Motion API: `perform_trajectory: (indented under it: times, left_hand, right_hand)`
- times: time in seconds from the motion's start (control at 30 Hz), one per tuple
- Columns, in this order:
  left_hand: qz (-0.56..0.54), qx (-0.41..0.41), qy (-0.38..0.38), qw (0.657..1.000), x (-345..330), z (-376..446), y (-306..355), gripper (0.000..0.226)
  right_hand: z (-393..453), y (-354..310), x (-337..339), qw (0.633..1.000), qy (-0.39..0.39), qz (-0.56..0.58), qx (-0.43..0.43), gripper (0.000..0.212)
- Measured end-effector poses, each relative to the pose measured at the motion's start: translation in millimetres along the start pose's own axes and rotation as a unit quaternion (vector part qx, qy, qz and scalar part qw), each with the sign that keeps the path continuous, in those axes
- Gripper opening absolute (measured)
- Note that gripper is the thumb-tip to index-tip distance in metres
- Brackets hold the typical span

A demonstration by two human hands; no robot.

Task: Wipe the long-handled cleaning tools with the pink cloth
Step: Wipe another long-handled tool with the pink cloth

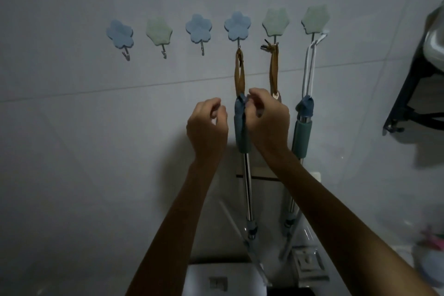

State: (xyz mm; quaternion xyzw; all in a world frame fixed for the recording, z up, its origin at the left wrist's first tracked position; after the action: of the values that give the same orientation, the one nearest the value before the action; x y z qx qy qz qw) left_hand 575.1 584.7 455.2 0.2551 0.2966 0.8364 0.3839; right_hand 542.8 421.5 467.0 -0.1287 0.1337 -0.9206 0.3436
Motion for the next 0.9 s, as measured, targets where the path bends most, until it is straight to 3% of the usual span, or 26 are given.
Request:
perform_trajectory:
  times: [0.1, 0.2, 0.3, 0.5, 0.9]
  left_hand:
    - [0.046, 0.039, -0.026, 0.998, 4, -20, -21, 0.038]
    - [0.056, 0.036, -0.033, 0.997, 15, -50, -34, 0.030]
    - [0.078, 0.057, -0.055, 0.994, 21, -85, -52, 0.034]
    - [0.124, 0.081, -0.125, 0.981, 33, -147, -71, 0.037]
    - [0.112, 0.077, -0.228, 0.964, 90, -288, -63, 0.029]
  right_hand:
    - [-19, 0, 6, 0.999, -0.040, -0.018, -0.015, 0.031]
    - [-45, -7, 15, 0.995, -0.081, -0.056, -0.026, 0.023]
    - [-81, -13, 20, 0.982, -0.161, -0.083, -0.052, 0.037]
    - [-153, -8, 29, 0.947, -0.267, -0.093, -0.152, 0.056]
    - [-284, -50, 114, 0.918, -0.321, -0.135, -0.191, 0.057]
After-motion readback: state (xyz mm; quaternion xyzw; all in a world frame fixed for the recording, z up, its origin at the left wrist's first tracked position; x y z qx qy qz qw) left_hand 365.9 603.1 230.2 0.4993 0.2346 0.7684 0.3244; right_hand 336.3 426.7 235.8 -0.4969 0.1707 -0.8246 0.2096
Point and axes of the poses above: each hand's wrist, its own z-axis towards the middle knuckle, its own x-axis out of the back of the hand, y = z × x, the point moved 8 cm from there along z, towards the middle knuckle, and after that the axes turned 12 degrees about x, right-handed, at the moved point
